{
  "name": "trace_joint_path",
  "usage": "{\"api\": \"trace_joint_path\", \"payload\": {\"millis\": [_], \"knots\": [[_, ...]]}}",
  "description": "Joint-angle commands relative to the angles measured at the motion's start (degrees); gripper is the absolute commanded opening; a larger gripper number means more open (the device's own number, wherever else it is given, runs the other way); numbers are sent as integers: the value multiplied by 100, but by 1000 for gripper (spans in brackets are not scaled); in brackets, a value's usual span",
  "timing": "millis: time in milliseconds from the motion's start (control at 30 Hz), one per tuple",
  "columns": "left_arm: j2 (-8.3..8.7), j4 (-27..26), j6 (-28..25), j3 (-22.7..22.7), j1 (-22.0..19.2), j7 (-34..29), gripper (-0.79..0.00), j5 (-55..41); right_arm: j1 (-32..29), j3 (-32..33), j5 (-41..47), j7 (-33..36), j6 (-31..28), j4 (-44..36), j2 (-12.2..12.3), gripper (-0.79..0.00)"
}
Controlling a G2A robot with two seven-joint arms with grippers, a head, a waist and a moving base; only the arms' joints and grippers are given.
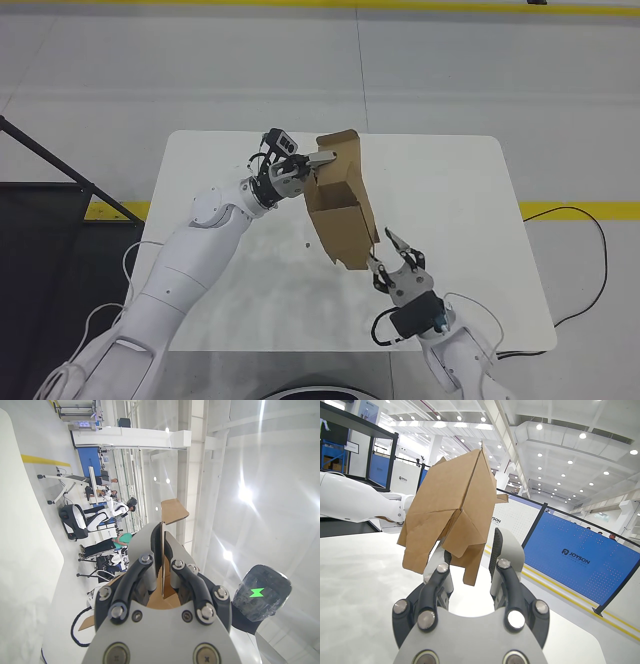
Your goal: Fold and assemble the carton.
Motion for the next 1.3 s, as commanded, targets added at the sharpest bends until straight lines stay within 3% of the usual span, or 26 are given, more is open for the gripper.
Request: {"api": "trace_joint_path", "payload": {"millis": [0, 200, 367, 400, 467, 533, 900, 1267], "knots": [[-8, 6, 3, -18, 5, -3, -785, 27, -4, 3, -5, -20, 10, 6, -4, -542], [-35, 18, 10, -66, 20, -11, -785, 63, -16, 20, -4, -44, 6, 9, -13, -785], [-57, 38, 57, -94, 19, -10, -779, 106, -9, 43, 4, -26, -29, 19, -18, -785], [-60, 42, 69, -98, 17, -6, -600, 124, -7, 50, 1, -22, -26, 20, -19, -785], [-68, 42, 100, -109, 17, -9, -354, 142, -7, 62, 2, -21, -33, 21, -21, -785], [-74, 43, 132, -121, 16, -20, 0, 159, -7, 82, 3, -24, -24, 23, -23, -785], [-61, 18, 220, -330, 17, 149, 0, 400, -70, 229, -58, -15, 95, -59, -27, -785], [172, -490, 199, -1247, 372, 402, 0, 681, -91, 397, -126, 148, -3, -121, -19, -785]]}}
